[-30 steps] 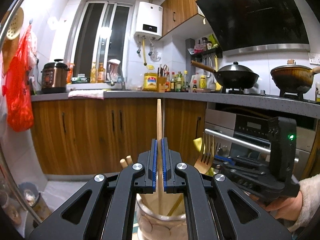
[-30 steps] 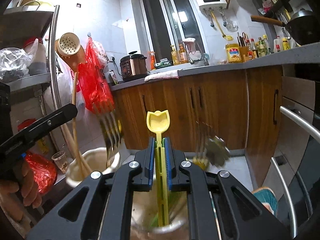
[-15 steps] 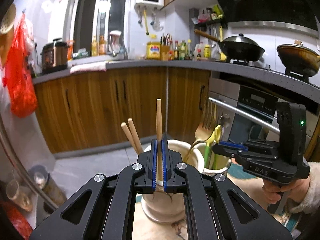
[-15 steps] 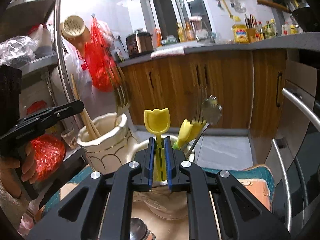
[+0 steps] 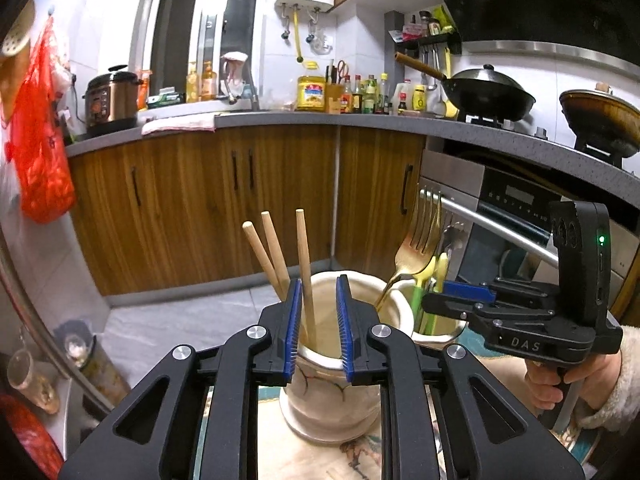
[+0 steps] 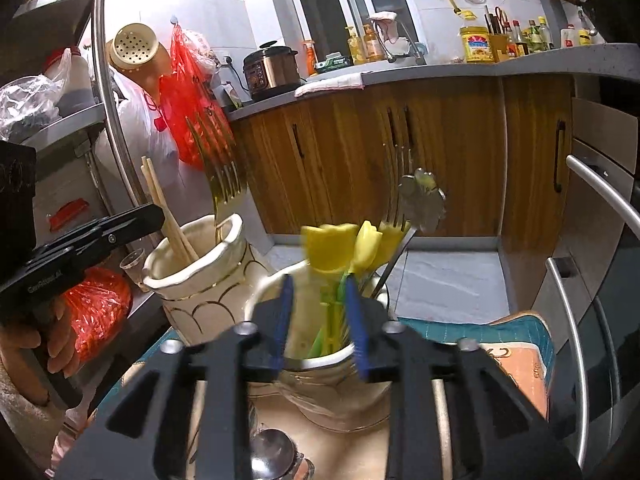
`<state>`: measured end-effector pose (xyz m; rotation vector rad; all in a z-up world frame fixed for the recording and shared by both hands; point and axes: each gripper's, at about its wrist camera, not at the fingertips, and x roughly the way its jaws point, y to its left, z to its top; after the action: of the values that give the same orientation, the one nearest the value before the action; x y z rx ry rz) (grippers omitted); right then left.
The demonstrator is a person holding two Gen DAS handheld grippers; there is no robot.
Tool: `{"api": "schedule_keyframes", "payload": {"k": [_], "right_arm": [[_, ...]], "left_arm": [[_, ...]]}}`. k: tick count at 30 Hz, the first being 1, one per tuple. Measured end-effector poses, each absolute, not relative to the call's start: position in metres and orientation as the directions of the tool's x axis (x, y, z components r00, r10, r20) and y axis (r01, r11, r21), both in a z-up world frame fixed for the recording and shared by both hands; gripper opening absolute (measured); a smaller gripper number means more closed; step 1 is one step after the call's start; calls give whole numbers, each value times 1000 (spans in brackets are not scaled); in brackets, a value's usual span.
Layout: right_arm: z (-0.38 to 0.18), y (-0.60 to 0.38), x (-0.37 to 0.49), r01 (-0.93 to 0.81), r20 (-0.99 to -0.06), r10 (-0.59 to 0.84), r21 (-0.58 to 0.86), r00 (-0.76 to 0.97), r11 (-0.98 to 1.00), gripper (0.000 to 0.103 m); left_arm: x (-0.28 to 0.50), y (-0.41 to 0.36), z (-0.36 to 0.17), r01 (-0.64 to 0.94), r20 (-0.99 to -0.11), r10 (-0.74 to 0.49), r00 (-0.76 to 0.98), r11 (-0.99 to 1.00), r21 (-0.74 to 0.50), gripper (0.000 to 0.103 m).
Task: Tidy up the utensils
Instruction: 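Drop the chopstick in the tall cup with left tool while right drops yellow spatula in short cup, then grasp the last chopstick with the left tool while the right tool grasps the steel spoon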
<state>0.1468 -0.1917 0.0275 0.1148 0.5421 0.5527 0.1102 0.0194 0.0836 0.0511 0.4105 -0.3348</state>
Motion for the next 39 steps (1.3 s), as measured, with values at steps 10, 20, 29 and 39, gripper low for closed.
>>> {"api": "schedule_keyframes", "payload": {"k": [10, 20, 29, 39], "right_arm": [[41, -202, 125, -451, -429, 510, 238, 745, 860, 50], [51, -224, 85, -389, -449, 471, 266, 759, 882, 85], [25, -227, 53, -350, -521, 401, 200, 753, 915, 98], [-21, -216, 59, -335, -644, 365, 175, 673, 926, 98]], "left_arm": [[89, 19, 92, 305, -381, -278, 882, 952, 11, 49], [45, 25, 82, 237, -405, -212, 889, 971, 12, 81], [23, 37, 40, 145, -533, -114, 838, 989, 17, 96], [30, 42, -10, 57, -627, 7, 779, 995, 81, 97]]}}
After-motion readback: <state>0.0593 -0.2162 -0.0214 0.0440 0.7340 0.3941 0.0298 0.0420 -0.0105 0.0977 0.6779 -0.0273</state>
